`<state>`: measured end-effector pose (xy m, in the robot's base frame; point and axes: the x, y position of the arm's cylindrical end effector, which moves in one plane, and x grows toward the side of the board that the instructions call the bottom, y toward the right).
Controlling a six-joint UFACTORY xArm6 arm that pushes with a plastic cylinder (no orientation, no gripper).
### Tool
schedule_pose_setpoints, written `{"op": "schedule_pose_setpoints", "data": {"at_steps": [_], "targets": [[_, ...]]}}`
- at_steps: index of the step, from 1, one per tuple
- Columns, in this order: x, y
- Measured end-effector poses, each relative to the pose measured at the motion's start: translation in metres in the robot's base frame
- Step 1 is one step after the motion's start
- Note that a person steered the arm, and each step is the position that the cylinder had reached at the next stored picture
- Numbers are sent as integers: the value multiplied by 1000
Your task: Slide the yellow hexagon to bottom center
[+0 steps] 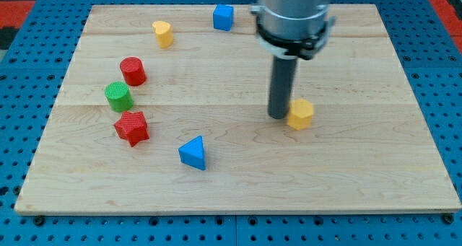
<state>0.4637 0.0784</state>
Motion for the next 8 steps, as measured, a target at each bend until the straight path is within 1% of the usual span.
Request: {"op": "schedule_pose_setpoints", "data": {"at_steps": [1, 2, 3, 4, 5, 6, 7, 8], "targets": [[-27, 8], [-7, 47], [27, 15], [19, 52], [2, 109], [52, 144], [61, 96], [41, 133]]}}
